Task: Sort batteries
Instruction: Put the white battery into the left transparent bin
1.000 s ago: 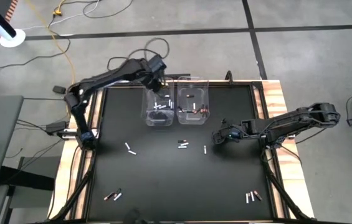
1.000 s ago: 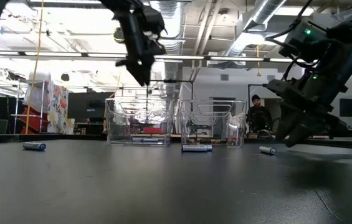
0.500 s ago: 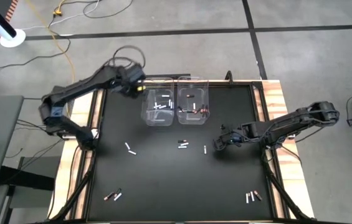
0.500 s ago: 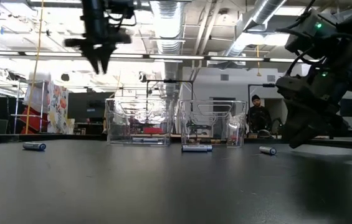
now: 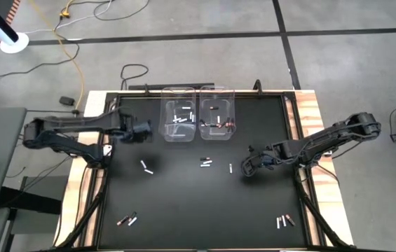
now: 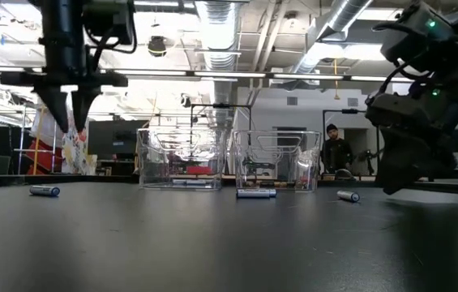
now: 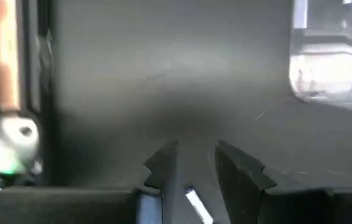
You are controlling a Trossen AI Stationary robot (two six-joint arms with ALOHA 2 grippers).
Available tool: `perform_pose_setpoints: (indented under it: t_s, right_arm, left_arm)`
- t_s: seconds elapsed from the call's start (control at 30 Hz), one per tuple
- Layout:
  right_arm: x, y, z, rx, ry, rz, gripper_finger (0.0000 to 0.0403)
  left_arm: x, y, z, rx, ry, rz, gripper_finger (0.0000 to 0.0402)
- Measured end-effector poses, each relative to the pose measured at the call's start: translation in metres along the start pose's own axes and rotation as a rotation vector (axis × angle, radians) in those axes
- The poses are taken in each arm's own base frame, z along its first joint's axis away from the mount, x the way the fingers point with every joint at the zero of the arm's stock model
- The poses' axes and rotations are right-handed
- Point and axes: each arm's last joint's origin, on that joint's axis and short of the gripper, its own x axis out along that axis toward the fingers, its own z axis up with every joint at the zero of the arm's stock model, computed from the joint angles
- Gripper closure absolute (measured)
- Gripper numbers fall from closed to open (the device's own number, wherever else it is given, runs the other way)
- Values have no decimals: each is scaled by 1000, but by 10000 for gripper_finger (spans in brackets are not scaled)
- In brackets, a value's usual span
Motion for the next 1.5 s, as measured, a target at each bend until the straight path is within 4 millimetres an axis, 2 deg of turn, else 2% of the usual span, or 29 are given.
perform_pose_setpoints:
  t_s: [0.23, 0.5, 0.83, 1.1, 1.5]
  right_arm:
    - [-2, 5, -7, -35, 20, 25, 239]
    - [-6, 10, -18, -58, 45, 56, 239]
    - [-7, 12, -22, -78, 55, 68, 239]
    - [-7, 12, -22, -79, 55, 66, 239]
    - [-7, 11, -23, -89, 61, 54, 239]
  left_arm:
    - [25, 6, -21, -159, 31, 18, 298]
    - [46, 9, -40, -220, 91, -41, 257]
    - [42, 6, -63, -307, 88, -89, 251]
    - [53, 3, -93, -376, 94, -3, 252]
    - [75, -7, -101, -376, 88, 91, 252]
